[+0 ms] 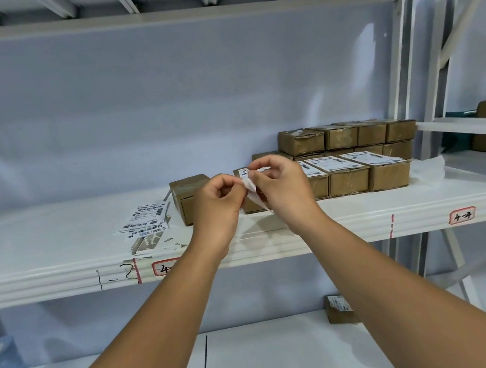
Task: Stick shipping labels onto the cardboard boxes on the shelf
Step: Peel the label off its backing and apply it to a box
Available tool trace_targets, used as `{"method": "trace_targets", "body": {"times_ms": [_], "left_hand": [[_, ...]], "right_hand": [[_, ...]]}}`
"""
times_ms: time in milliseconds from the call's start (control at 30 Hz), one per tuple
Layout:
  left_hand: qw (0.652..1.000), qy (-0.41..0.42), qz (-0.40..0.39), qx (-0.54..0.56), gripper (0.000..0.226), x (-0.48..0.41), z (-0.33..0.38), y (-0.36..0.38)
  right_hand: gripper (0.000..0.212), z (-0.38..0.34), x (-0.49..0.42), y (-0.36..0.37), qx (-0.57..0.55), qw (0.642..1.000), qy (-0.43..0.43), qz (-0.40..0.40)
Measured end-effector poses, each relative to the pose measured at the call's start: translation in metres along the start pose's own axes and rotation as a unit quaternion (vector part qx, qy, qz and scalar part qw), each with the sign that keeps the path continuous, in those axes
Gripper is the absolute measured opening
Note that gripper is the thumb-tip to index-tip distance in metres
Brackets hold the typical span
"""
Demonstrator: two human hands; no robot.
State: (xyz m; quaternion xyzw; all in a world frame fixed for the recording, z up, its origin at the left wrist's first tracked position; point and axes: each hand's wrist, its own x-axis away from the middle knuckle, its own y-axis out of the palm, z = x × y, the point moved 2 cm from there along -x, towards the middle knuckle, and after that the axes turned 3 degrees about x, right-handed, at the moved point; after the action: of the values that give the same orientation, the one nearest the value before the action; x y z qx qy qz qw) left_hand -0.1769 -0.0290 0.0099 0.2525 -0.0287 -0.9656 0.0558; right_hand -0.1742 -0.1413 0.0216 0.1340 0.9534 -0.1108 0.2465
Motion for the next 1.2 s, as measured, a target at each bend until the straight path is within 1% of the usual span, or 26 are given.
{"method": "trace_targets", "body": {"times_ms": [100, 167, 233, 267, 300, 333, 367, 433, 467, 500, 533, 600, 700, 800, 867, 967, 1067, 1200], "left_hand": [[1.0, -0.012, 0.017, 0.008, 0.022, 0.0, 0.0, -0.001], [0.999, -0.035, 0.034, 0.022, 0.023, 0.0, -0.001, -0.002], [0.996, -0.066, 0.048, 0.035, 0.022, 0.0, -0.002, -0.004], [0.992, -0.091, 0.051, 0.066, 0.022, 0.0, -0.003, -0.005], [0.983, -0.125, 0.055, 0.125, 0.023, 0.0, -0.003, -0.005], [0.963, -0.163, 0.062, 0.204, 0.024, 0.0, -0.002, -0.006], [0.936, -0.194, 0.07, 0.286, 0.024, 0.0, -0.001, -0.007], [0.881, -0.22, 0.087, 0.41, 0.02, -0.001, 0.002, -0.011], [0.862, -0.221, 0.093, 0.447, 0.017, -0.003, 0.003, -0.013], [0.85, -0.22, 0.101, 0.469, 0.015, -0.004, 0.002, -0.015], [0.846, -0.218, 0.11, 0.474, 0.014, -0.005, 0.002, -0.016], [0.862, -0.205, 0.123, 0.447, 0.013, -0.007, 0.0, -0.018], [0.902, -0.167, 0.123, 0.379, 0.017, -0.009, 0.001, -0.021], [0.929, -0.138, 0.126, 0.319, 0.018, -0.011, 0.002, -0.024], [0.931, -0.131, 0.142, 0.31, 0.018, -0.013, 0.003, -0.027], [0.919, -0.139, 0.164, 0.33, 0.02, -0.015, 0.004, -0.032], [0.907, -0.161, 0.18, 0.345, 0.024, -0.015, 0.004, -0.038], [0.903, -0.166, 0.203, 0.341, 0.03, -0.015, 0.003, -0.044]], "right_hand": [[0.021, 0.0, 0.0, -0.001, -0.036, 0.999, 0.014, 0.004], [0.022, -0.001, 0.001, -0.002, -0.08, 0.996, 0.039, 0.009], [0.021, 0.0, 0.0, -0.004, -0.091, 0.994, 0.054, 0.02], [0.02, 0.001, 0.0, -0.005, -0.095, 0.993, 0.058, 0.027], [0.019, 0.002, -0.001, -0.006, -0.099, 0.993, 0.062, 0.034], [0.018, 0.003, -0.001, -0.008, -0.103, 0.992, 0.066, 0.04], [0.018, 0.004, -0.001, -0.009, -0.107, 0.991, 0.07, 0.046], [0.017, 0.005, 0.0, -0.011, -0.119, 0.988, 0.079, 0.055], [0.017, 0.006, 0.0, -0.013, -0.124, 0.987, 0.086, 0.063], [0.017, 0.007, 0.0, -0.014, -0.127, 0.985, 0.094, 0.072], [0.018, 0.008, -0.001, -0.015, -0.129, 0.983, 0.102, 0.082], [0.021, 0.011, -0.003, -0.018, -0.142, 0.978, 0.114, 0.104], [0.019, 0.014, -0.007, -0.023, -0.155, 0.967, 0.136, 0.147], [0.019, 0.015, -0.009, -0.029, -0.201, 0.948, 0.157, 0.187], [0.02, 0.014, -0.011, -0.034, -0.227, 0.936, 0.17, 0.208], [0.02, 0.015, -0.015, -0.038, -0.261, 0.92, 0.183, 0.229], [0.02, 0.018, -0.02, -0.044, -0.278, 0.906, 0.189, 0.258], [0.019, 0.02, -0.025, -0.053, -0.292, 0.887, 0.193, 0.301]]}}
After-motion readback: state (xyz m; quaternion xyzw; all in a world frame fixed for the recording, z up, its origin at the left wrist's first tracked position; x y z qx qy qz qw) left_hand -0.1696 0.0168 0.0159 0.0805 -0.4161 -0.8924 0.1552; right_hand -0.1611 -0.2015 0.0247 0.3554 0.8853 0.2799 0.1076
